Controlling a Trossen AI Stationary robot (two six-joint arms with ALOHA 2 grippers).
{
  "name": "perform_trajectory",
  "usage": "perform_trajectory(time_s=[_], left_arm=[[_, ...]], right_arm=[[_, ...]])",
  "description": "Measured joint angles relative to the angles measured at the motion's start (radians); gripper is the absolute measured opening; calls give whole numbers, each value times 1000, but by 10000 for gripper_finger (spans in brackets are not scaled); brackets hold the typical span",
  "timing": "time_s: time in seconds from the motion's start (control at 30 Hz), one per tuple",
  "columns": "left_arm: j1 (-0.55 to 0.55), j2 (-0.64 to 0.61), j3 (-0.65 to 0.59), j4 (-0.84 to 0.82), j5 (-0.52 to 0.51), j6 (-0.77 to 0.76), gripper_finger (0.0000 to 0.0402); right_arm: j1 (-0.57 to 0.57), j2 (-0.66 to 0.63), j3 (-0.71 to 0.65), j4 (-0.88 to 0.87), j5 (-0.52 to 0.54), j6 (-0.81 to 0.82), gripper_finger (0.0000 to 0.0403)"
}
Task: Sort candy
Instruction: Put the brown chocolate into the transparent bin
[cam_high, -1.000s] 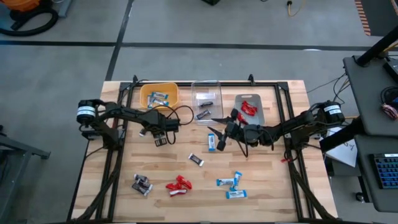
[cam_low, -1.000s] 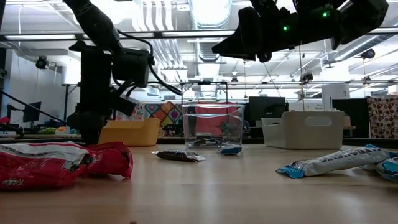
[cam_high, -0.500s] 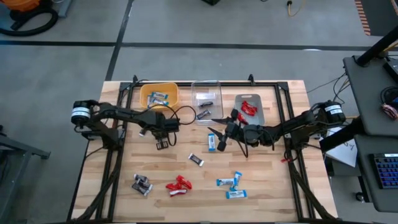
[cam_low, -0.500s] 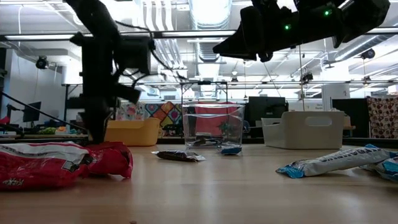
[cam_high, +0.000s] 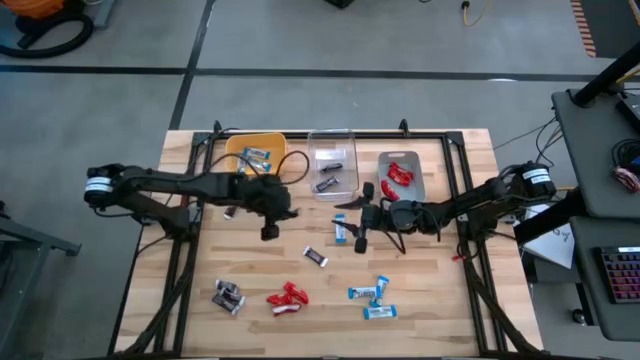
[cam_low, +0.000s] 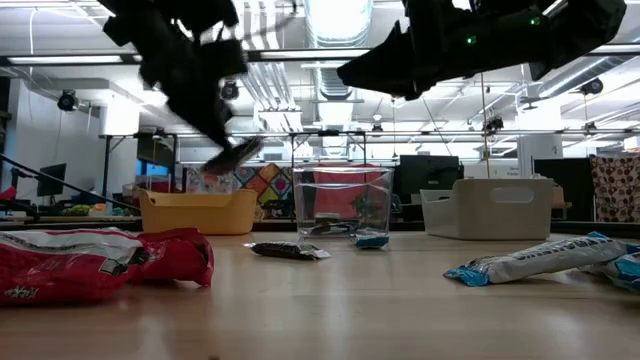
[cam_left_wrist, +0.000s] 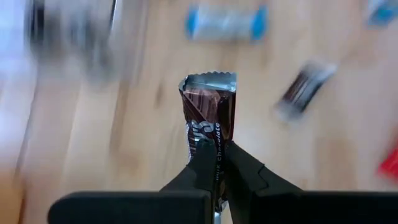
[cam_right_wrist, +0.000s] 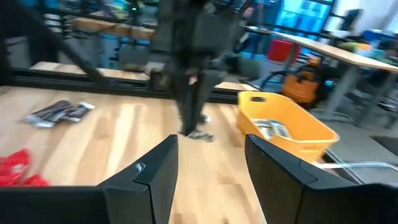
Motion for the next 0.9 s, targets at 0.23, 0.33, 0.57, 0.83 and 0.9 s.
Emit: perform_trajectory(time_s=[0.23, 0.33, 0.57, 0.83, 0.9], left_arm=[[0, 3, 1, 267, 26, 70, 0], [-3, 34, 1, 350, 27, 85, 0], [-20, 125, 1, 535, 34, 87, 0], [-33, 179, 1, 631, 33, 80, 0], [-33, 179, 1, 645, 33, 82, 0]], right_arm=[[0, 16, 0, 80, -19, -7, 178], [-1, 17, 0, 131, -17, -8, 178], [-5, 18, 0, 176, -17, -12, 178], [-5, 18, 0, 166, -9, -1, 178], [-5, 18, 0, 157, -9, 10, 178]])
